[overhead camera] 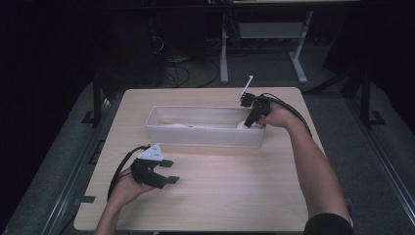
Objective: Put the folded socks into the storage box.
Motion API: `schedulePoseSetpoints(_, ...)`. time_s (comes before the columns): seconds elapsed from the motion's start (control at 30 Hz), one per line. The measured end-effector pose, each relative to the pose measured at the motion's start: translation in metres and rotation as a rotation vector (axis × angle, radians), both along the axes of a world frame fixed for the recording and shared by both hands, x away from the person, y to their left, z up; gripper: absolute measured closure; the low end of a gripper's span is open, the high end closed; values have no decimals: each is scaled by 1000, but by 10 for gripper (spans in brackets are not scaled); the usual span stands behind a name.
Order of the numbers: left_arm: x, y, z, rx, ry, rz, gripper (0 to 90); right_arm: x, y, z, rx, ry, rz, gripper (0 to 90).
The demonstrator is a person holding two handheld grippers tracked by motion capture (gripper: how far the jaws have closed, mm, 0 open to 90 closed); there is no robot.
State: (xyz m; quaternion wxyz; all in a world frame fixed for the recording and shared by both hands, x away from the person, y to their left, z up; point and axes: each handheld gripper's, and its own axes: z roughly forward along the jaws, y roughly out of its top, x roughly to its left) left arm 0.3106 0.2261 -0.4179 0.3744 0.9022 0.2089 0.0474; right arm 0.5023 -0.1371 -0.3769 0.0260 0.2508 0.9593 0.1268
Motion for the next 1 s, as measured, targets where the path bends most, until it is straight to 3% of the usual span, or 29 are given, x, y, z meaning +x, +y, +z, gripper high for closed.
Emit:
schedulePoseSetpoints(0.43, 0, 3, 1, -7, -1, 4, 358, 4, 15, -22, -91, 26, 25, 829)
schedulePoseSetpoints(0.7, 0, 2, 1, -7, 1, 0, 357, 2, 10, -9, -40, 3, 10, 791)
schedulePoseSetpoints(0.83, -1, 1, 1, -7, 1, 2, 357, 2, 5, -7, -48, 3, 2, 801)
schedulePoseSetpoints(1.0, -1, 2, 1, -6, -1, 2, 357, 3, 11, -16, -75, 22, 10, 801)
